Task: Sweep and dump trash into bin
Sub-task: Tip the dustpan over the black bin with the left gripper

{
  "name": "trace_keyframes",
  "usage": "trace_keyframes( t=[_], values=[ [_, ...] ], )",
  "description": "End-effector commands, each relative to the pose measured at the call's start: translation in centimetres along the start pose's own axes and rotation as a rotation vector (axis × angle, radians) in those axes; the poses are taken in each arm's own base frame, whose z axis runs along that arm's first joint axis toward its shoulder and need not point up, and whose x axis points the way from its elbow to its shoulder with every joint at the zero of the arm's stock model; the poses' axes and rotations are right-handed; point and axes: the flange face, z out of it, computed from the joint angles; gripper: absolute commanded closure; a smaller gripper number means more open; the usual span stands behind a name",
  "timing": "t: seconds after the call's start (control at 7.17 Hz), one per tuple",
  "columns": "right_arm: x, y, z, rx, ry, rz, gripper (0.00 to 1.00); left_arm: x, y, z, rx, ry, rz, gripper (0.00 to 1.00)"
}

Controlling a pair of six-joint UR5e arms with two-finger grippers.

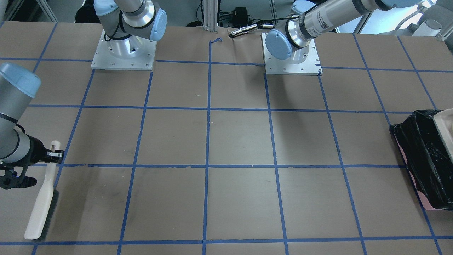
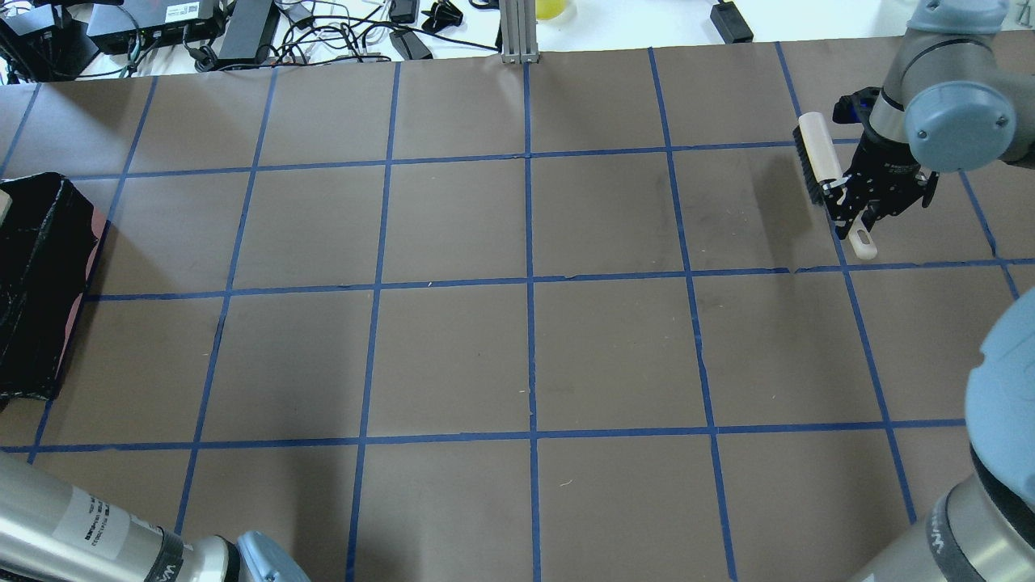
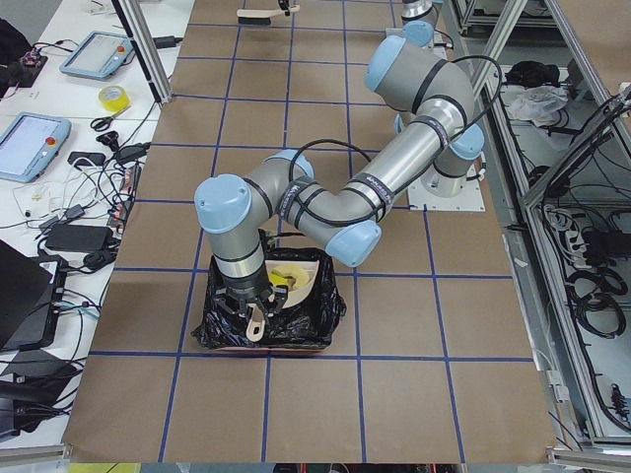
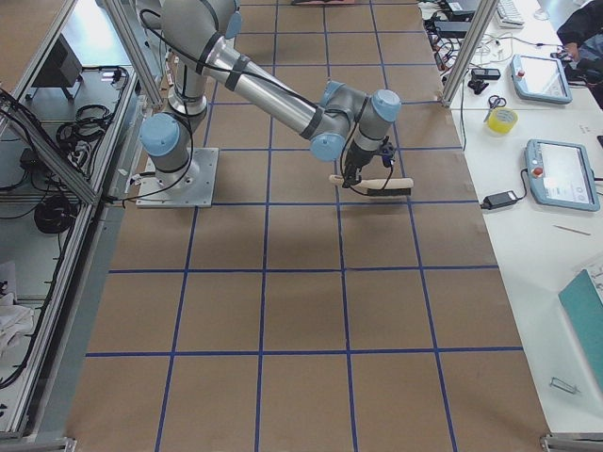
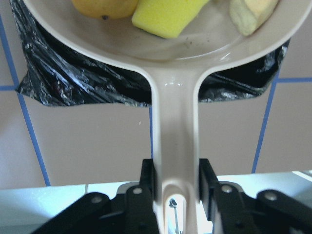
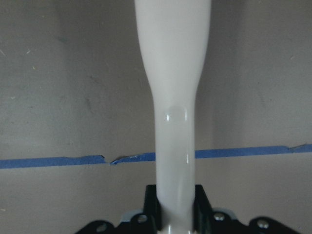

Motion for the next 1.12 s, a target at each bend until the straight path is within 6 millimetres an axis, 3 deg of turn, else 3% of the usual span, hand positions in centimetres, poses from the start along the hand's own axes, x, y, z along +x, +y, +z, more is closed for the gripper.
trace_keyframes(
  t=[0.0, 0.28, 0.42, 0.84, 0.98],
  values=[
    [-0.1, 0.0, 0.3, -0.006, -0.004, -0.004, 1.00, 0.0, 0.3, -0.4, -0.105, 0.049, -0.002, 1.00],
    [-0.1, 0.4, 0.2, -0.031, -0.012, -0.006, 1.00, 0.0, 0.0, -1.4, -0.143, 0.066, -0.011, 1.00],
    [-0.1, 0.4, 0.5, -0.038, -0.015, -0.007, 1.00, -1.0, -1.4, -1.7, -0.154, 0.058, 0.004, 1.00],
    [-0.3, 0.7, 1.3, -0.052, -0.020, -0.004, 1.00, -1.9, -3.4, -1.0, -0.252, 0.040, -0.004, 1.00],
    [-0.3, 0.7, 1.2, -0.048, -0.019, -0.005, 0.65, -1.8, -4.1, -1.8, -0.268, 0.049, 0.003, 1.00]
  ],
)
